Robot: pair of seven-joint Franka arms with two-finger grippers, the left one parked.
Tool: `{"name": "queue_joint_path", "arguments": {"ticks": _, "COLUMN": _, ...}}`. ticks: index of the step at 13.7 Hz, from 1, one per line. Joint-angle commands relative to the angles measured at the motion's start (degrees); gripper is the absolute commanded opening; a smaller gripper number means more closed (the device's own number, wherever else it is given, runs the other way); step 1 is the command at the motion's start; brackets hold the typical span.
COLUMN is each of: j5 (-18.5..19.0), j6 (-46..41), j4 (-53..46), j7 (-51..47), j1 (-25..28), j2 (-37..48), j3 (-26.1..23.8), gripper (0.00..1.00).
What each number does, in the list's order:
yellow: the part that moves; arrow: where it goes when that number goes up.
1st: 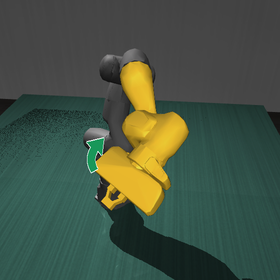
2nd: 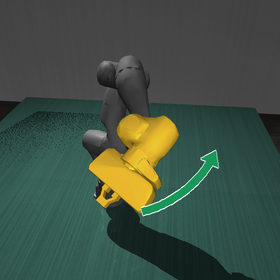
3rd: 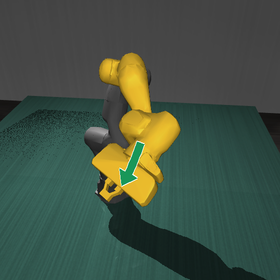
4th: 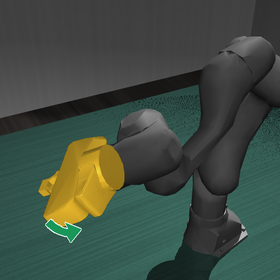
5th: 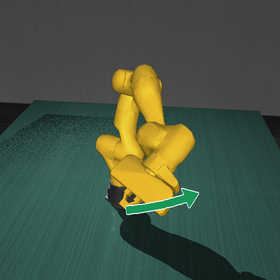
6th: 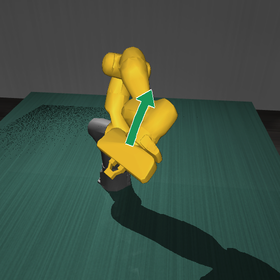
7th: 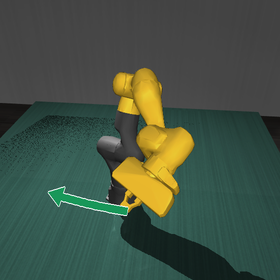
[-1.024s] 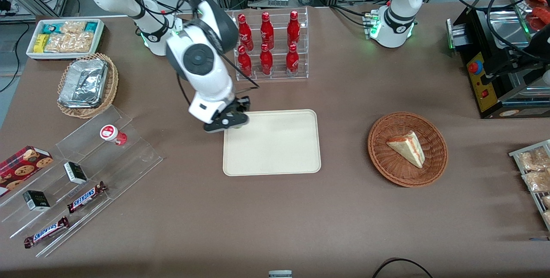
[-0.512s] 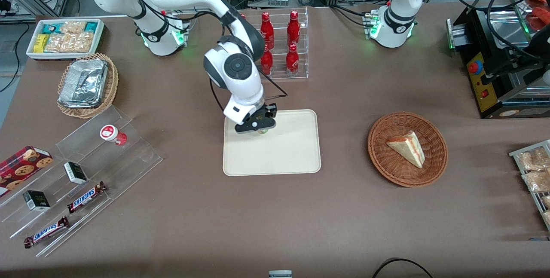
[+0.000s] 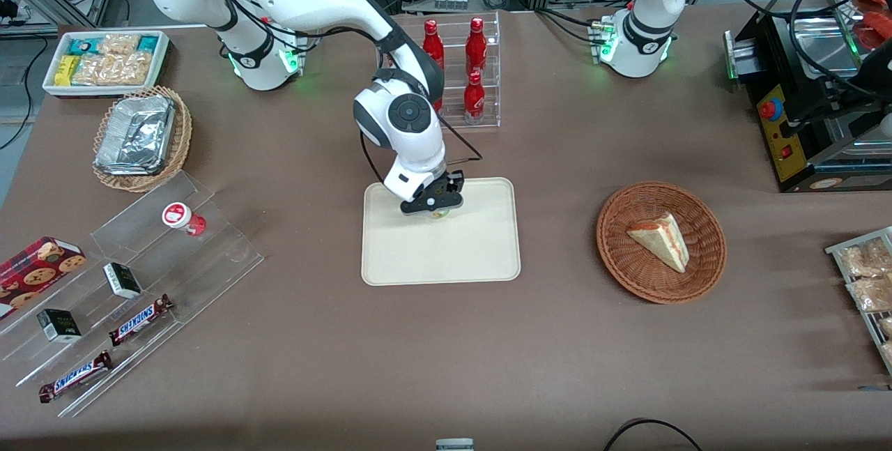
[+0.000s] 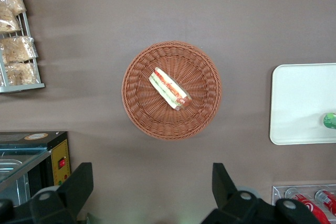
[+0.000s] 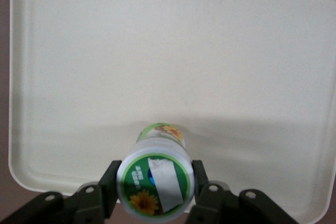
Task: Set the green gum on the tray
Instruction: 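Carry the green gum tub with the right gripper over the cream tray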
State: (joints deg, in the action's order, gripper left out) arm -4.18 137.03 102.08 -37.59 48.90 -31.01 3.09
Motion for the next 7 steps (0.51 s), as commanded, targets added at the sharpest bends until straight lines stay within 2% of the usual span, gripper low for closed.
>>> {"name": "queue_joint_path", "arguments": {"ticks": 1, "j5": -0.48, "j6": 1.13, "j4": -1.45, "j7": -0.74, "j1": 0.58, "j2": -2.12, "j3": 0.77, "gripper": 0.0}}
{"name": "queue_joint_path", "arguments": {"ticks": 3, "j5": -0.39, "j6": 1.13, "j4": -1.1, "j7": -0.74, "j1": 0.58, "j2": -2.21, "j3": 0.77, "gripper": 0.0}}
{"name": "queue_joint_path", "arguments": {"ticks": 5, "j5": -0.39, "j6": 1.22, "j4": -1.09, "j7": -0.74, "j1": 0.58, "j2": -2.21, "j3": 0.77, "gripper": 0.1}}
{"name": "queue_joint_path", "arguments": {"ticks": 7, "j5": -0.39, "j6": 1.22, "j4": -1.09, "j7": -0.82, "j1": 0.49, "j2": -2.65, "j3": 0.77, "gripper": 0.14}}
